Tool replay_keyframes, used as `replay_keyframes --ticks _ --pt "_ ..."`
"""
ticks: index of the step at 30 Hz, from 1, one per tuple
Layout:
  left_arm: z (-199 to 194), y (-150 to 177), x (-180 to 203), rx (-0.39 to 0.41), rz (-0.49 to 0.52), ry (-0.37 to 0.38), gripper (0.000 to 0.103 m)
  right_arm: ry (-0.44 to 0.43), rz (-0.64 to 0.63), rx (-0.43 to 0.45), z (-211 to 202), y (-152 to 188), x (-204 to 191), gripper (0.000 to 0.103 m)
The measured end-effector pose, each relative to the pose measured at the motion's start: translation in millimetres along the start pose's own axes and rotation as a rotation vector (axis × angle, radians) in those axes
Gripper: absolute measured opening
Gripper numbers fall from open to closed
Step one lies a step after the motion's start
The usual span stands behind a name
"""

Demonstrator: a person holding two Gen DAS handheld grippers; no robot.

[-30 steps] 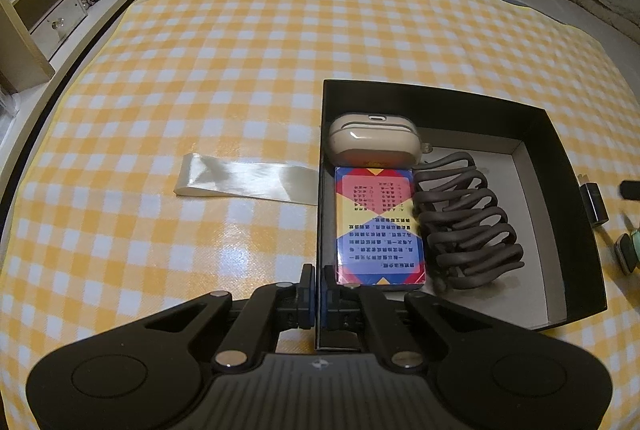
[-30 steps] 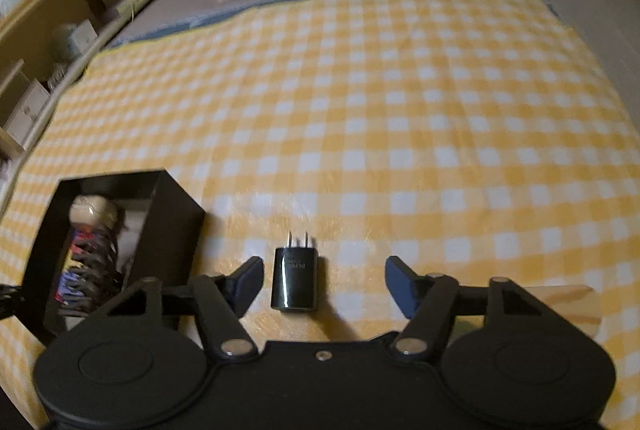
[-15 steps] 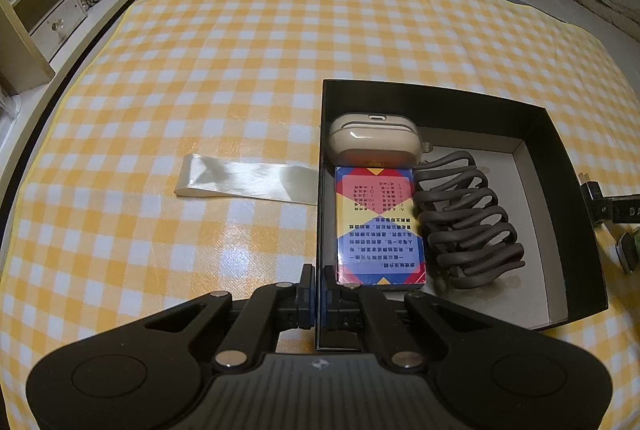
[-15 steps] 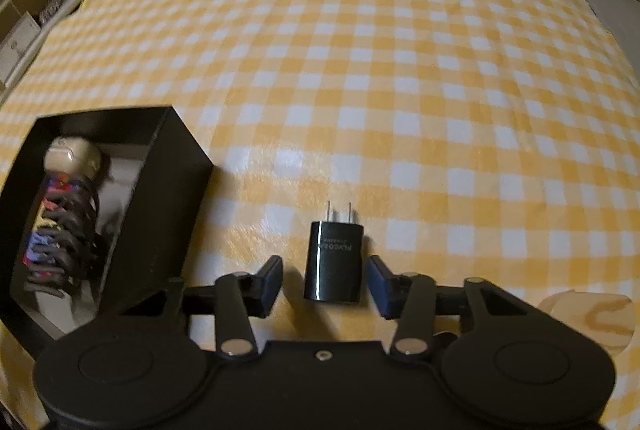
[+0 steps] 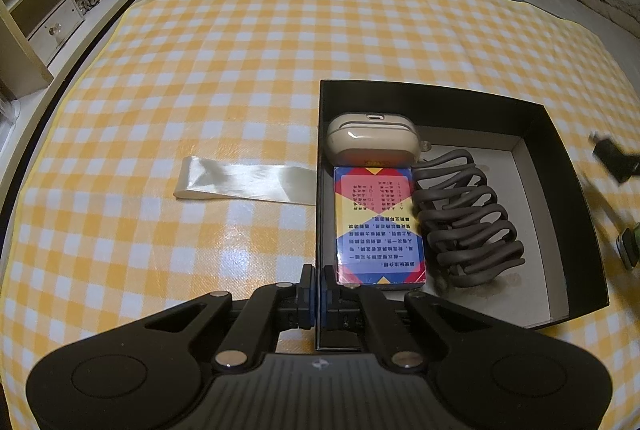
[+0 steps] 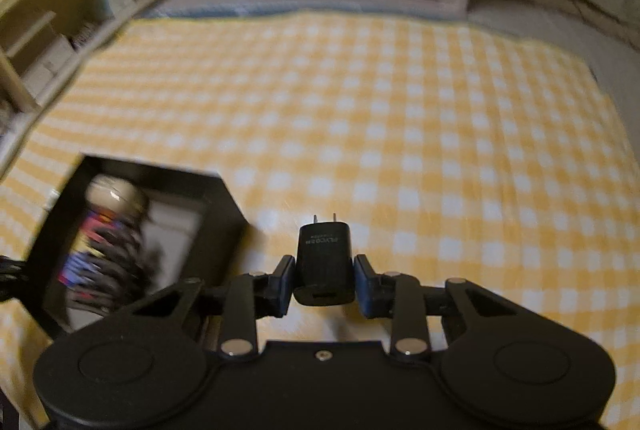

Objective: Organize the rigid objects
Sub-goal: 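Carry the black charger into the black box and open the right gripper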

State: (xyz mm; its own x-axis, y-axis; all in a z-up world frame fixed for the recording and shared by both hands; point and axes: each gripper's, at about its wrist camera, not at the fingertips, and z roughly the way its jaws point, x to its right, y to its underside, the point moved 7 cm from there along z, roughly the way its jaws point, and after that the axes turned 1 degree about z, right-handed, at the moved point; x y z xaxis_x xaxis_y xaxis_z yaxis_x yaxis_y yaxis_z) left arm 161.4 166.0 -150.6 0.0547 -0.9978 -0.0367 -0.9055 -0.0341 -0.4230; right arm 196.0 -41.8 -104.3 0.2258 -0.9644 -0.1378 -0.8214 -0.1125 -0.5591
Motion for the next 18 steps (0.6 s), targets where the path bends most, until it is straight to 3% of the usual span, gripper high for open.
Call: replay_keyframes --ticks 5,11,18 --pt "-0.5 -0.4 1.1 0.001 0.004 0.002 0.002 -0.078 -0.013 0.065 -22.1 -23.5 -18.1 0.032" --pt "-0.7 -0.5 2.7 0.002 0.007 0.005 0.002 -0.144 -0.083 0.071 -20.5 -33.7 -55.9 0.032" --pt "-2.3 -0.5 2.5 0.006 0.011 0.015 0.002 -0.181 -0.385 0.048 1.7 -27.9 -106.8 0.033"
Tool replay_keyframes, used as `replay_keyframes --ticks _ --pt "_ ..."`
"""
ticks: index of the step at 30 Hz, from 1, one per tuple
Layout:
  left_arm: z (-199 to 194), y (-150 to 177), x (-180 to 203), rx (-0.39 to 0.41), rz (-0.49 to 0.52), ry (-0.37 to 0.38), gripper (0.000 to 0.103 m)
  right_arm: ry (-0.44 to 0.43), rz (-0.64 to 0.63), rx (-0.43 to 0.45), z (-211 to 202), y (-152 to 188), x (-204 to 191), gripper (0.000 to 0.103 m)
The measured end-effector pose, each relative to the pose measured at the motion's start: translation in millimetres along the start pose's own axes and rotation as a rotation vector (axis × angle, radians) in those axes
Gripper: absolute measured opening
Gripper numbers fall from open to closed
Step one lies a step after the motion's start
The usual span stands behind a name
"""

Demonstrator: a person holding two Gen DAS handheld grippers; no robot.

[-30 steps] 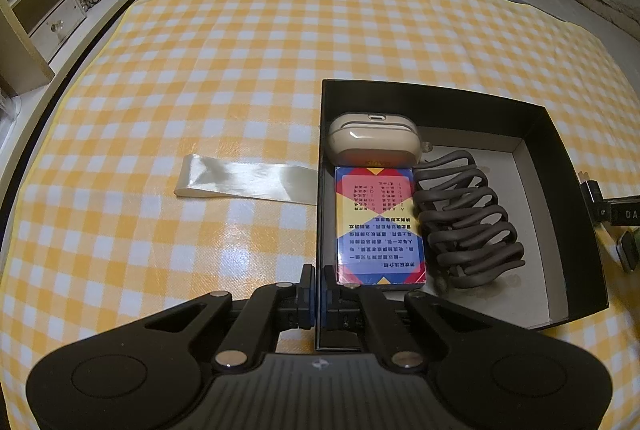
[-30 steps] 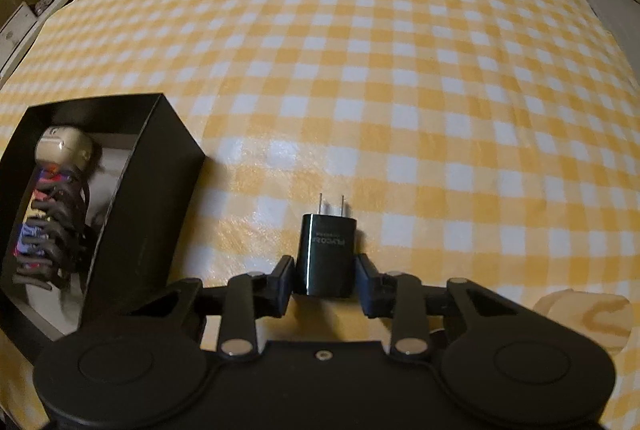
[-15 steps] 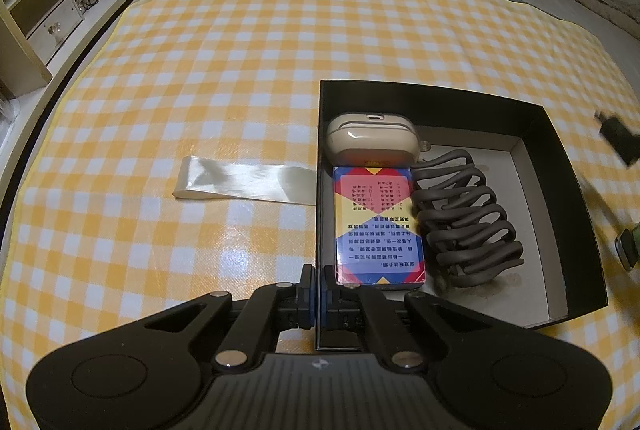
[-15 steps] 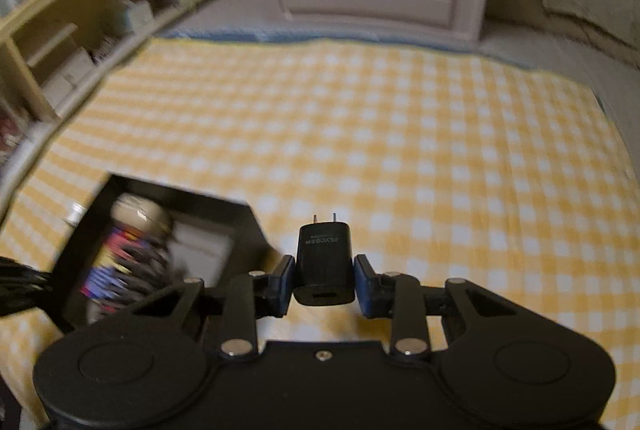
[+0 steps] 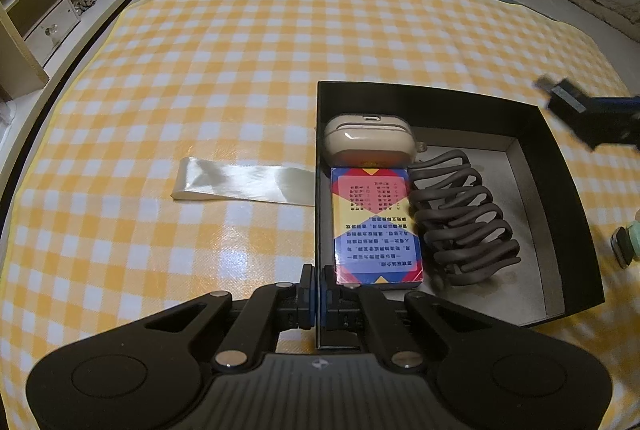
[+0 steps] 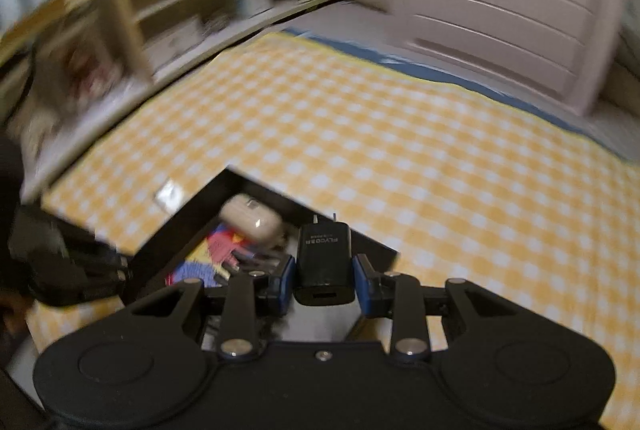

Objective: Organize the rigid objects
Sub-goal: 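Carry the black charger into the black box and open the right gripper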

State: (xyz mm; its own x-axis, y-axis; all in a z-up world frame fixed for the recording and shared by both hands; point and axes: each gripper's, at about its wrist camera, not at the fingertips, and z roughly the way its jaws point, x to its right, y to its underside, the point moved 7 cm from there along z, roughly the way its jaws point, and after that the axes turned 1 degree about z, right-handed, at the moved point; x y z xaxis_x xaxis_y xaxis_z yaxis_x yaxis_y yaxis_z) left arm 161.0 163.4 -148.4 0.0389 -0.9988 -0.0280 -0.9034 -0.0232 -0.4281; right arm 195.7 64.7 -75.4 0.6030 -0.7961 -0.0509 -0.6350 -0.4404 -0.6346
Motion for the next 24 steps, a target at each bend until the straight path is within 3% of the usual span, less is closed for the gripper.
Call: replay_keyframes --ticks 10,18,20,24 --pt "-6.4 2.9 -1.2 0.006 0.010 0.015 0.003 0.022 -0.372 -0.147 45.5 19.6 -26.3 0.032" --pt "-4.8 1.8 0.8 0.005 0.009 0.019 0.003 0.026 -0.455 -0.160 67.0 25.6 -23.9 0.033" --pt "-4.6 1.8 0.8 0.005 0.008 0.020 0.003 0.074 -0.466 -0.163 72.5 24.7 -21.0 0.031" --pt "-4.7 2.3 1.6 0.005 0.011 0.021 0.003 0.146 -0.496 -0.154 66.8 21.4 -15.4 0.041"
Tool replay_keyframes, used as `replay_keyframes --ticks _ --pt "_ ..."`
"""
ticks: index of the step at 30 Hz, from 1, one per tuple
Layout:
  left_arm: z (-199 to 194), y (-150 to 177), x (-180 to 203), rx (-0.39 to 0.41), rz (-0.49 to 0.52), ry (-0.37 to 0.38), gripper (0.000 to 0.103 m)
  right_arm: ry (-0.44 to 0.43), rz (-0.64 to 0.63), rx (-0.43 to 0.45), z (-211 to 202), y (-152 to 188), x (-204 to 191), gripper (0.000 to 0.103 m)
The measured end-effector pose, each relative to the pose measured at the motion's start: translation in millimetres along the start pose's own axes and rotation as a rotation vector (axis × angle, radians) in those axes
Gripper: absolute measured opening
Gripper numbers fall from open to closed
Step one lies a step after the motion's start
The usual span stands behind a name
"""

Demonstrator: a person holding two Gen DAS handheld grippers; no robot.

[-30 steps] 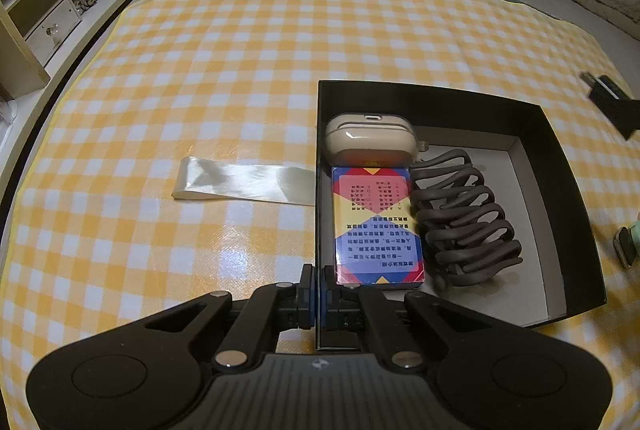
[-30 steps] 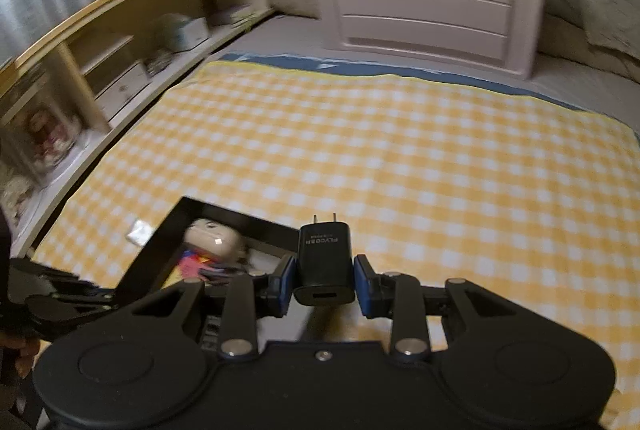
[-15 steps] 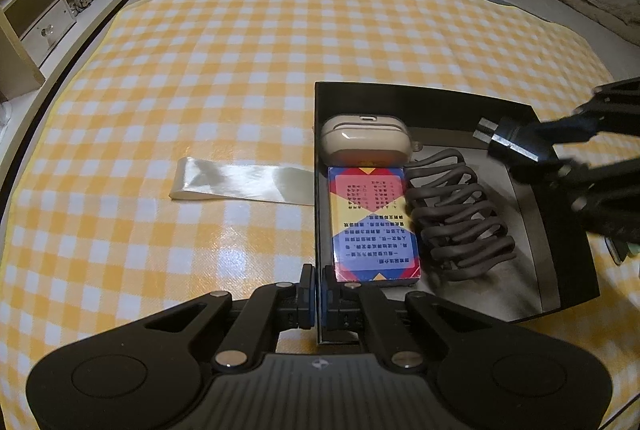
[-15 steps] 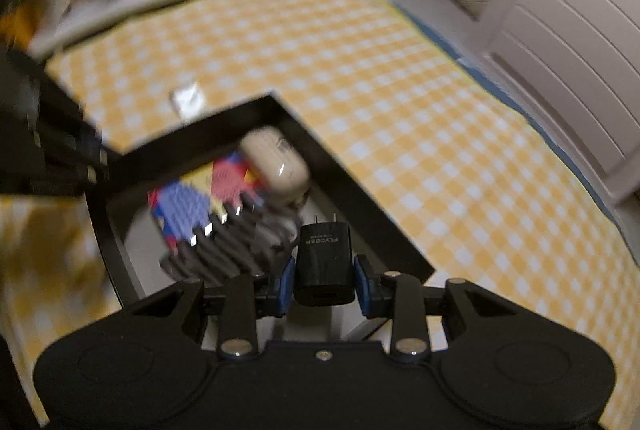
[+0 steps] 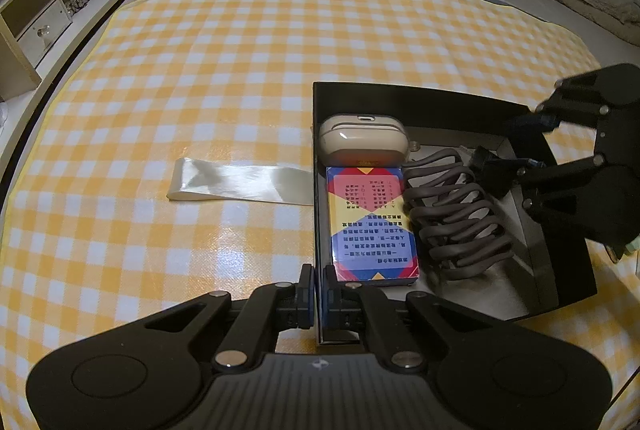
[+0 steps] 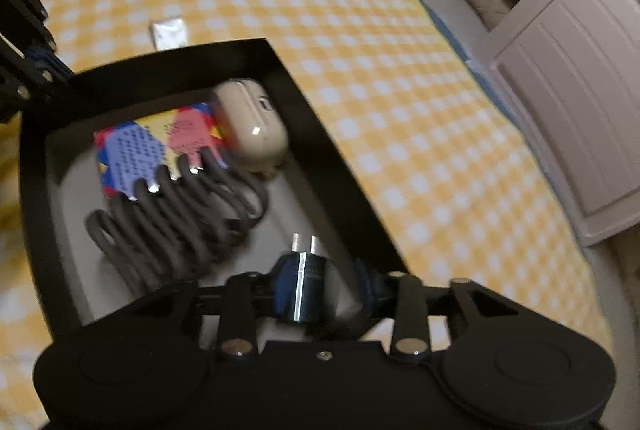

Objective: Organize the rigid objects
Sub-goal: 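Carry the black charger into the black box and open the right gripper, then move the right gripper to the black smartwatch and grasp it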

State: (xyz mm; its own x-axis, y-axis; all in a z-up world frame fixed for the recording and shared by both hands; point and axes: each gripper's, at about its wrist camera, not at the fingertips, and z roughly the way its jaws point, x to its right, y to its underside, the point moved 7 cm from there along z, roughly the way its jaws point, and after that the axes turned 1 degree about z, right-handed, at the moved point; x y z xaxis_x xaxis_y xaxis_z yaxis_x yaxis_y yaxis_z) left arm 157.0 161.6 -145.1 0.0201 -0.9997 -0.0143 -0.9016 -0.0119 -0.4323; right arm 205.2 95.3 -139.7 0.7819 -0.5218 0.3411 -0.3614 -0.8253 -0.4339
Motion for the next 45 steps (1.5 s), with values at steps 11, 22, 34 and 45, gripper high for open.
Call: replay_keyframes --ticks 11,22,34,45 --pt "0.1 0.6 0.2 -0.003 -0.007 0.000 0.003 -0.081 0.177 0.039 -34.0 4.8 19.4 0.040" --pt "1.1 -0.8 -1.5 -0.008 -0.013 -0.007 0.003 -0.210 0.506 0.081 -80.2 18.9 38.1 0.070" --pt "5.1 -2.6 -1.0 -0.013 -0.016 -0.023 0.003 -0.194 0.638 0.148 -121.0 30.9 42.3 0.103" --pt "5.7 -2.6 -1.5 -0.013 -0.013 -0.025 0.003 -0.100 0.749 0.216 -155.8 60.1 64.8 0.103"
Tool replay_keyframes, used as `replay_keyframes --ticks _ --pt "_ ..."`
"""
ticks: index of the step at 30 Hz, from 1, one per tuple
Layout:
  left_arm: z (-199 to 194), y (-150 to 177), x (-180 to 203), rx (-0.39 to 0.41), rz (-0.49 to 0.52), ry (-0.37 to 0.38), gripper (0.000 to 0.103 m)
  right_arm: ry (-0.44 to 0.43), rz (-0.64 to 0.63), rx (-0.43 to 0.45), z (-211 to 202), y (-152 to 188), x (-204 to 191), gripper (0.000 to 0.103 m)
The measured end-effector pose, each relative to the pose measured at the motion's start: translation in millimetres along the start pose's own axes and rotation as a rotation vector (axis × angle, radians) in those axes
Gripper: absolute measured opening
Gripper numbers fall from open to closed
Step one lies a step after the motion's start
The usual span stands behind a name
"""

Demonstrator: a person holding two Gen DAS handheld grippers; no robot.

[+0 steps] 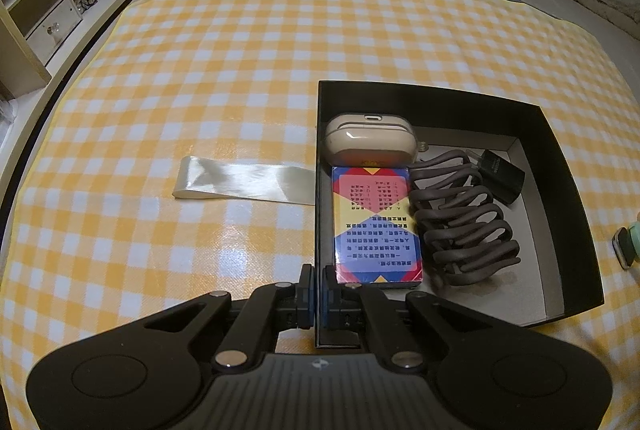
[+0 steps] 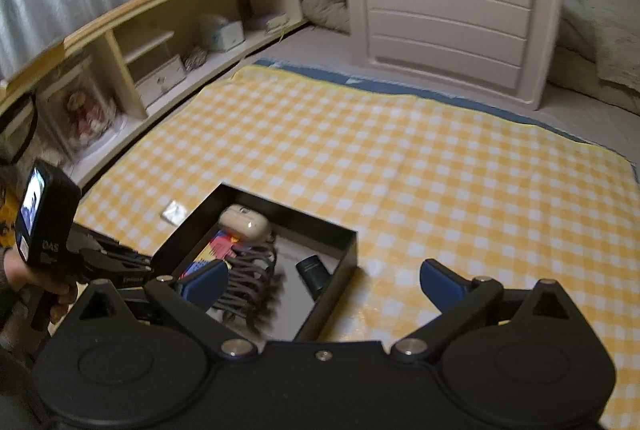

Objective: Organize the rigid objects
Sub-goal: 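Move the right gripper to the black smartwatch and grasp it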

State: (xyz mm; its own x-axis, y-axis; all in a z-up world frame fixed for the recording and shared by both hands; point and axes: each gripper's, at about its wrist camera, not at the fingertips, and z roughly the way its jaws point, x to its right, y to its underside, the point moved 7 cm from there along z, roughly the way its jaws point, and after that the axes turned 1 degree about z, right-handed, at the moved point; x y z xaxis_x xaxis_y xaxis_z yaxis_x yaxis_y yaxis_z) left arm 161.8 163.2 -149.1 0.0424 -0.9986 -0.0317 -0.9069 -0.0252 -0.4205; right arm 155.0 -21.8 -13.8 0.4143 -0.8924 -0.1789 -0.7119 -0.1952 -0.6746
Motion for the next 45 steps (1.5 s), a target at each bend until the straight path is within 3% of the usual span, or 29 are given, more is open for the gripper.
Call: replay_keyframes --ticks 6,14,20,28,34,37,45 --pt "0.2 -0.3 -0.1 0.000 0.000 -0.002 0.003 0.077 0.142 -0.022 -10.7 19.7 40.8 0.103" --pt "-0.1 0.0 0.3 -0.001 -0.003 0.001 0.003 0.130 0.444 -0.197 7.3 83.3 99.2 0.102" --pt "-0.3 0.1 0.3 -0.001 -0.003 0.000 0.003 0.028 0.629 -0.325 31.1 131.8 108.2 0.093" --pt "-0.5 0.5 -1.4 -0.002 -0.004 -0.003 0.003 -0.082 0.682 -0.378 62.6 144.4 90.6 0.090" --pt "-0.8 0.4 -0.8 -0.002 -0.003 -0.002 0.003 0.019 0.701 -0.372 71.9 146.9 101.6 0.090" --pt "-0.5 0.2 0.5 -0.002 -0.003 -0.003 0.003 0.124 0.715 -0.348 67.1 147.5 116.1 0.090" --pt "-1.0 1.1 -2.7 0.000 0.004 -0.006 0.003 0.201 0.869 -0.307 65.5 149.8 138.4 0.084"
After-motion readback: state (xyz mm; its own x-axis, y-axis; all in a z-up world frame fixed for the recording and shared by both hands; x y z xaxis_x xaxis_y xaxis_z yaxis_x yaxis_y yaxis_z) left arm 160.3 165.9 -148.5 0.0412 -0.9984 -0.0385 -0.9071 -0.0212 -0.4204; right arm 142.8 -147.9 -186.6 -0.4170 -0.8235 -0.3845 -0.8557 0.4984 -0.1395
